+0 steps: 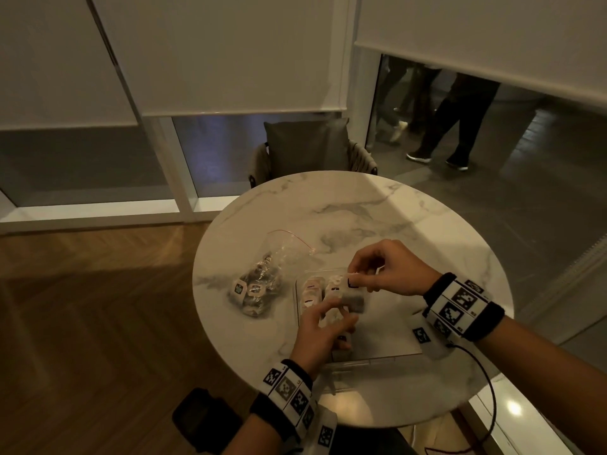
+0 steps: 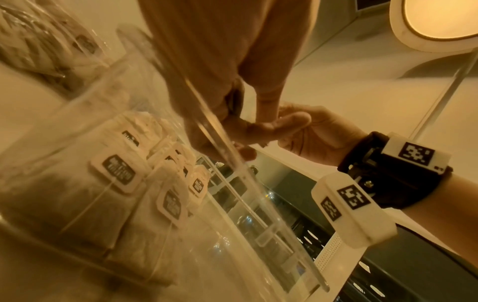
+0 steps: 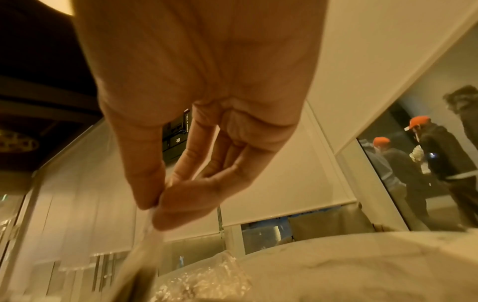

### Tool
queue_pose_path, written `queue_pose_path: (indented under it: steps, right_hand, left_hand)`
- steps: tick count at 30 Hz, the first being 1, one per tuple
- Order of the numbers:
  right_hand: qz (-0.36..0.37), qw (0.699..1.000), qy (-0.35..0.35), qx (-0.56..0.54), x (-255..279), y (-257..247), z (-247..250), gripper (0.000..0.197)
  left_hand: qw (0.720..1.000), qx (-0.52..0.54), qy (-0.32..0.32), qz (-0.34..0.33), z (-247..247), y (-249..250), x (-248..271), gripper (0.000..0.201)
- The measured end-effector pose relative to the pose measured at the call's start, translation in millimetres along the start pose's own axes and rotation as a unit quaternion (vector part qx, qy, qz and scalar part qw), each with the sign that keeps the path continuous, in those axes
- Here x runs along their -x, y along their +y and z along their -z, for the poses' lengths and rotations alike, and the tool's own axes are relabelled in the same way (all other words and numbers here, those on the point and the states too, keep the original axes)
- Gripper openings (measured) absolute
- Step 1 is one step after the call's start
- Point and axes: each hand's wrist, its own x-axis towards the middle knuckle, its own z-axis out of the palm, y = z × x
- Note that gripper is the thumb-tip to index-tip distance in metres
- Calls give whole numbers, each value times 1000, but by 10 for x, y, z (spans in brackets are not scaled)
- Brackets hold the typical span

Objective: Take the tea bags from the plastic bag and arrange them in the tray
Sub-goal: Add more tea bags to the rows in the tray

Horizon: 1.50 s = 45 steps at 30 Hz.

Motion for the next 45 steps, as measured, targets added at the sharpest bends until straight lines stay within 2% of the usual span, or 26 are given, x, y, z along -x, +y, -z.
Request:
queue_pose_path:
  steps: [4,7,14,18,22,25,29,33,36,39,42,45]
  right_hand:
    - [-12,992,-47,116,-47,34,115,7]
    - [-38,962,-125,238,-103,84,76,9]
    - [-95,934,-222,264,-297,199,-175,11]
    - [-96,913,-231,323,-414,238,-290,11]
    - [-87,901,-197,376,-461,266,-341,11]
    - [-87,896,-184,395,-455,274,-348,4]
    - [-102,905,-169,377,-429,324,-302,12]
    - [-110,928,-110,339,-337,276,-159,13]
    - [-114,971,-83,194,-199,199,-67,8]
    - [-109,989,-87,46,-24,107,-119,18]
    - [-79,992,-86,41,109,72,-334,32]
    - [-83,995,-40,28,186,53,-524,30]
  left_hand:
    - [1000,-22,-6,13,49,8,32,18]
    - [1000,-15,18,14,88,-11,33,15]
    - [997,21,70,7,104,-17,46,18]
    - [994,76,73,15,117,12,32,25]
    - [991,107,72,23,114,32,34,26]
    - [988,129,79,35,112,28,12,30]
    - [975,195,84,62,132,36,-12,44]
    - [969,223,80,71,145,38,-13,52]
    - [967,231,74,77,151,25,-10,59]
    - [970,230,52,65,147,41,18,53]
    - [972,223,59,49,126,77,24,36]
    - [974,208,76,51,100,68,14,41]
